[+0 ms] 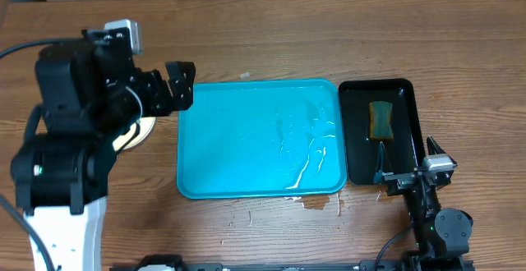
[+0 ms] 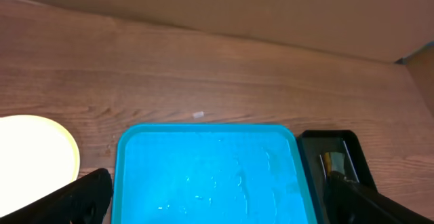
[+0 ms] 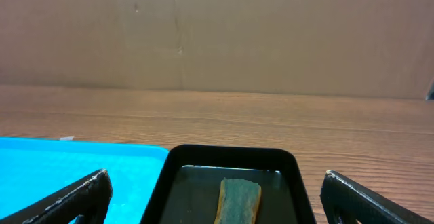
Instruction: Clean dirty plates on tray and stack at the side
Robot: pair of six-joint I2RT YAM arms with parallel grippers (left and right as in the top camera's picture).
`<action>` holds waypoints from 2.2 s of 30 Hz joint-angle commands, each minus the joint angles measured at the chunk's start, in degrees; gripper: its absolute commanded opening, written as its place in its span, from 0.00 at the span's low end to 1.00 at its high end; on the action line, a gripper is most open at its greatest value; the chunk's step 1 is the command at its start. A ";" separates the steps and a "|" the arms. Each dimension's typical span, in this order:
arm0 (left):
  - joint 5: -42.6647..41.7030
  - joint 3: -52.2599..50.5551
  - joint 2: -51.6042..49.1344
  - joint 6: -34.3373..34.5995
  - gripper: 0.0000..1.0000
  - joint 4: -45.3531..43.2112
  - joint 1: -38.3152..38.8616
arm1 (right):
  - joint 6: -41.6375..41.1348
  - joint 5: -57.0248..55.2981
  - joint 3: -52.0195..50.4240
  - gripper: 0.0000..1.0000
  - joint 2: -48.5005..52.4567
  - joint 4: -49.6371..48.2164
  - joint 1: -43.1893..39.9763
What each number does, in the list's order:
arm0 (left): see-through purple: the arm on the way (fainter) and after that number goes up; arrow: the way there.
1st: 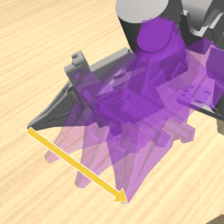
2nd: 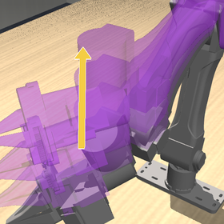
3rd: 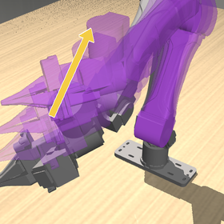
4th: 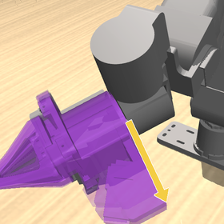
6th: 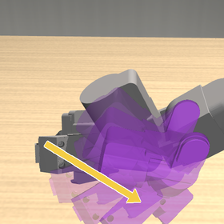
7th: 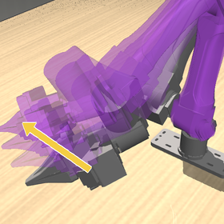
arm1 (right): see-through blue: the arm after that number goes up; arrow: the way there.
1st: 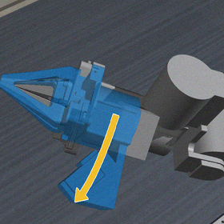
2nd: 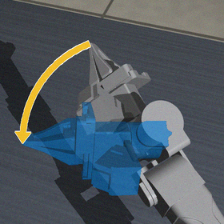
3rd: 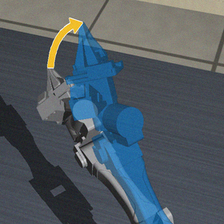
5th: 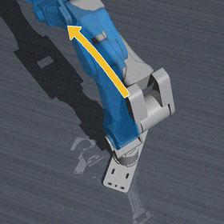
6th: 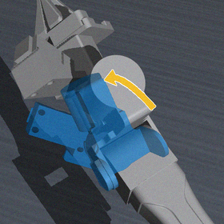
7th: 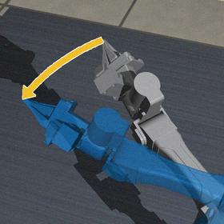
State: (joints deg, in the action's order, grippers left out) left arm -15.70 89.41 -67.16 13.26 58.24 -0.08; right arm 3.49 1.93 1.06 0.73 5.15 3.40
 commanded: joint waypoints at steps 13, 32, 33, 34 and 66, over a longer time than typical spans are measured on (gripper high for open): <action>2.29 -35.85 24.48 -0.94 1.00 -18.99 0.00 | 0.42 -0.39 -0.61 1.00 -0.57 -0.35 -0.04; 12.96 -77.18 54.23 5.11 1.00 -85.50 0.00 | 0.42 -0.39 -0.61 1.00 -0.57 -0.35 -0.04; 13.46 -78.38 55.10 5.22 1.00 -85.53 0.00 | 0.42 -0.42 -0.61 1.00 -0.57 -0.35 -0.04; 14.03 -79.52 55.95 5.22 1.00 -85.53 0.00 | 0.42 -0.39 -0.61 1.00 -0.57 -0.35 -0.04; 17.38 -89.13 66.99 -3.76 1.00 -53.94 -0.70 | 0.42 -0.42 -0.61 1.00 -0.57 -0.35 -0.04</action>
State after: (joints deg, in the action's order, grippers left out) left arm 3.62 0.49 -0.89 15.44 4.29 -0.47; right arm 3.66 1.91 1.04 0.73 5.15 3.42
